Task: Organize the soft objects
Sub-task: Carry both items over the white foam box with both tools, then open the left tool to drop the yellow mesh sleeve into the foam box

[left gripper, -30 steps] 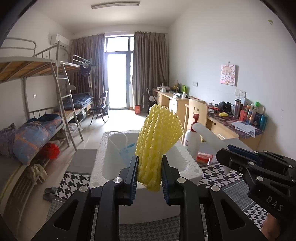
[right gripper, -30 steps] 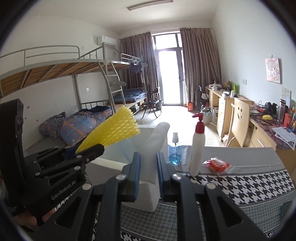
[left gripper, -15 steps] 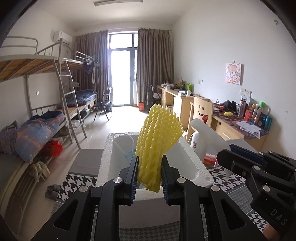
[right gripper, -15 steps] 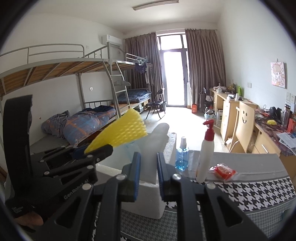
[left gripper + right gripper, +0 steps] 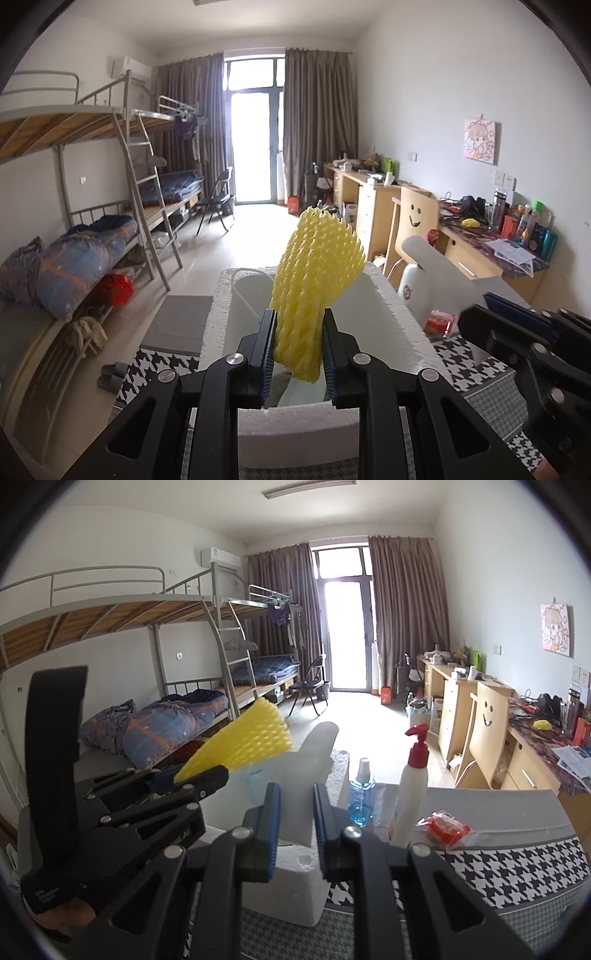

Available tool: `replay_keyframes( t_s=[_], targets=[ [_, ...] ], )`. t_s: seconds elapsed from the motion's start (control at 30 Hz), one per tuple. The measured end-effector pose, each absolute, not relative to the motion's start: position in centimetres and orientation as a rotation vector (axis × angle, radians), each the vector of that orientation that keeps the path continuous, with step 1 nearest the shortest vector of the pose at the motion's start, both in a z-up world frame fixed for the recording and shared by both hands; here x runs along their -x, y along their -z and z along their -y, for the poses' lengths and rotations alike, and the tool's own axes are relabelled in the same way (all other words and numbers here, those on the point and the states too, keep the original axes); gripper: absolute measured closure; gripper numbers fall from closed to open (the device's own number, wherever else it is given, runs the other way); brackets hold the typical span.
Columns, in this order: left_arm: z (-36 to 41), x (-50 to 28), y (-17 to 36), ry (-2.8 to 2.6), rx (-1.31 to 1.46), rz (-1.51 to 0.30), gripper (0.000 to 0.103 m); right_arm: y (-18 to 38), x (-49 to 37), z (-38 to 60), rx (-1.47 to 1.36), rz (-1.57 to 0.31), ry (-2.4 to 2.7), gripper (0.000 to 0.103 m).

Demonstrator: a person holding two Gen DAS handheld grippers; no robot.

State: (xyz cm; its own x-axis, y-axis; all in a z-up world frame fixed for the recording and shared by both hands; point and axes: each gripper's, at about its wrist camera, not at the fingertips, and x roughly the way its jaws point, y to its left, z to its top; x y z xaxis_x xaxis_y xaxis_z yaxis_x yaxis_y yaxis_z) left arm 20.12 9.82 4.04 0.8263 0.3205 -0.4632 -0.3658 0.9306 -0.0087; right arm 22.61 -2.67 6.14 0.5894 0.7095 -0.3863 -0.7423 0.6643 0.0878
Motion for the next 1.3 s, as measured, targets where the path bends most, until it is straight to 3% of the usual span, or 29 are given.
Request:
replay_keyframes(
  t_s=[0.23, 0.3, 0.47, 0.57, 1.03, 1.3],
  targets=[
    [-10.1, -21.0, -3.5, -0.347, 0.109, -0.492, 0.079, -6.1, -22.9, 2.3, 0.094, -0.419, -0.835, 0.082],
    [-10.3, -21.3, -3.3, -0.352, 0.100, -0.504, 0.072, -6.2, -23.0, 2.2, 0.097, -0.420, -0.830, 0.082],
    [-10.8, -20.8, -3.2, -0.377, 0.119, -0.491, 0.028, -6.0, -23.4, 2.0, 0.095, -0.431, -0.822, 0.082],
    [-10.7, -20.2, -3.3, -0.382, 0.118, -0.470, 0.016, -6.0, -23.5, 2.0, 0.097, -0.432, -0.818, 0.082],
    [-12.4, -17.2, -4.0, -0.454, 0.154, -0.394, 0.001, -5.8, -23.9, 0.9, 0.091, -0.451, -0.835, 0.082],
    [-13.5, -16.3, -3.7, -0.481, 0.159, -0.400, 0.001, -5.9, -23.9, -0.1, 0.100, -0.459, -0.868, 0.082]
  ],
)
